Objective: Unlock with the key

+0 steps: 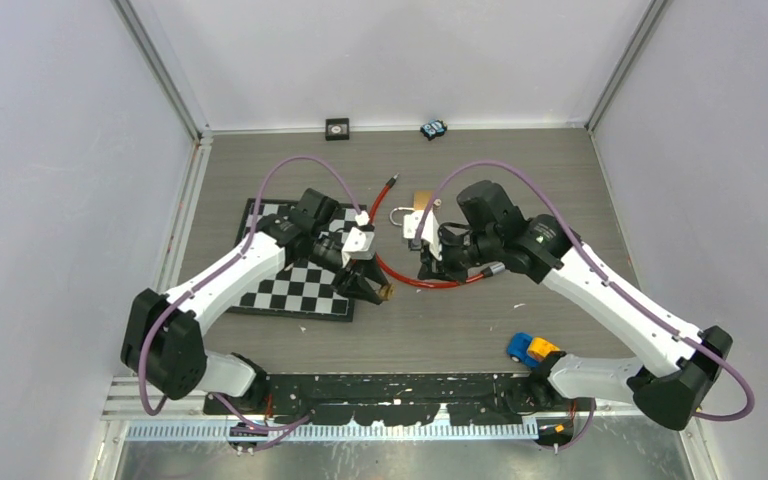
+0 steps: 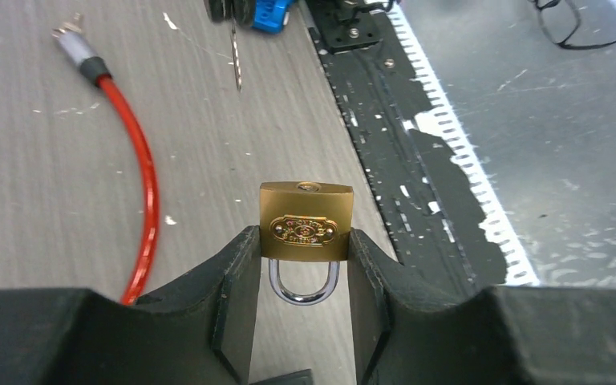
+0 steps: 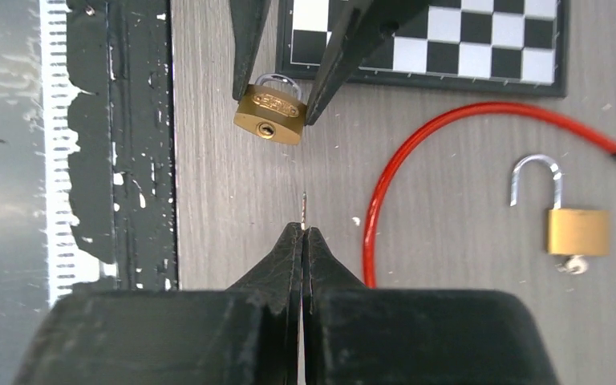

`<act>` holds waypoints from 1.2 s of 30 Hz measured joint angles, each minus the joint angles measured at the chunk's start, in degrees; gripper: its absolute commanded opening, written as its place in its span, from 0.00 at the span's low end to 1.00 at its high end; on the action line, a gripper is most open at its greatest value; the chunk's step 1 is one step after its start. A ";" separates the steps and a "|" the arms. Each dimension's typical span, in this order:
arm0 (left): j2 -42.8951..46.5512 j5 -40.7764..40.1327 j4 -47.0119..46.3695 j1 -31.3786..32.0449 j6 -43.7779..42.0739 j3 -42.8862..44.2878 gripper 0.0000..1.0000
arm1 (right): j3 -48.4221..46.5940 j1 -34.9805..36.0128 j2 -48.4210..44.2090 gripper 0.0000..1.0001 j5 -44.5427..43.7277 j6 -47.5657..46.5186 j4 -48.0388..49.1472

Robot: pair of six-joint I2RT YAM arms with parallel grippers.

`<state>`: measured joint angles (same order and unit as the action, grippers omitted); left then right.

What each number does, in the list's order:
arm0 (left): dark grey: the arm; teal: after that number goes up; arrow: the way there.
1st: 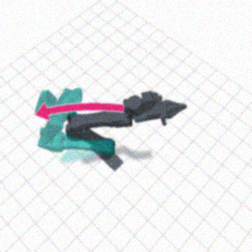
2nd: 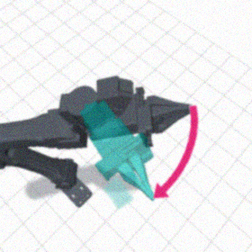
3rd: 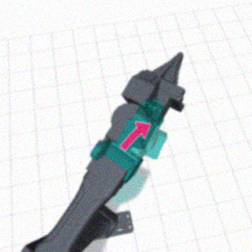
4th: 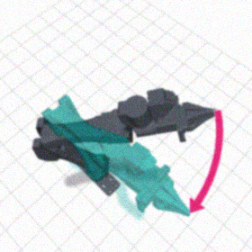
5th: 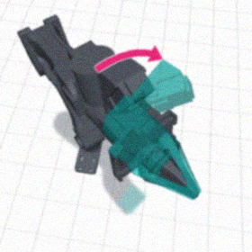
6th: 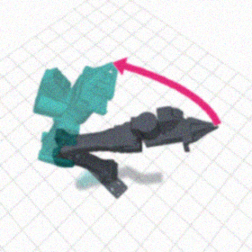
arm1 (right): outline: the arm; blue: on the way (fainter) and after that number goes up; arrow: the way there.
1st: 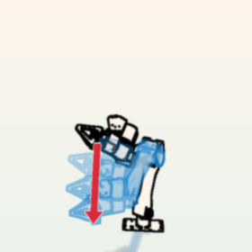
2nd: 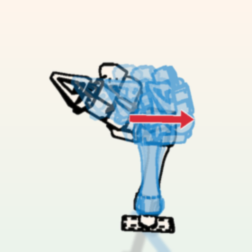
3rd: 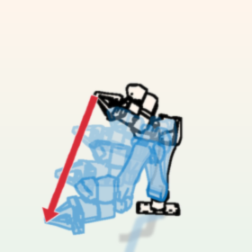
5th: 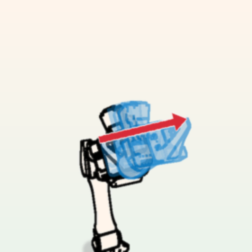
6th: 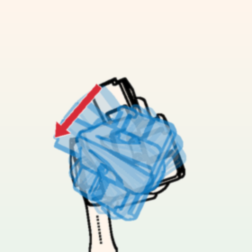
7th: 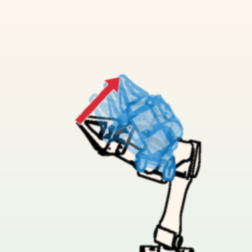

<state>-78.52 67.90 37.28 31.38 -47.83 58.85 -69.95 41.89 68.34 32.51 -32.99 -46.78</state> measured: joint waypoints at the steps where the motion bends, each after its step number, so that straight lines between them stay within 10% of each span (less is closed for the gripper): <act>1: -0.55 0.39 1.70 0.00 -0.52 0.39 0.00 | -0.68 1.09 -0.50 0.01 -1.49 -1.49 -0.52; 21: -12.79 6.71 33.55 0.00 -25.42 10.80 0.00 | -9.33 23.74 7.10 0.01 -21.53 -13.40 -7.91; 36: -13.77 6.80 38.14 0.00 -28.28 11.50 0.00 | -9.35 28.55 8.83 0.01 -29.09 -13.64 -7.78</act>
<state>-92.29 74.70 75.42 31.38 -76.12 70.35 -79.31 70.43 77.17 3.42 -46.63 -54.57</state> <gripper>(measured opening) 0.409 0.020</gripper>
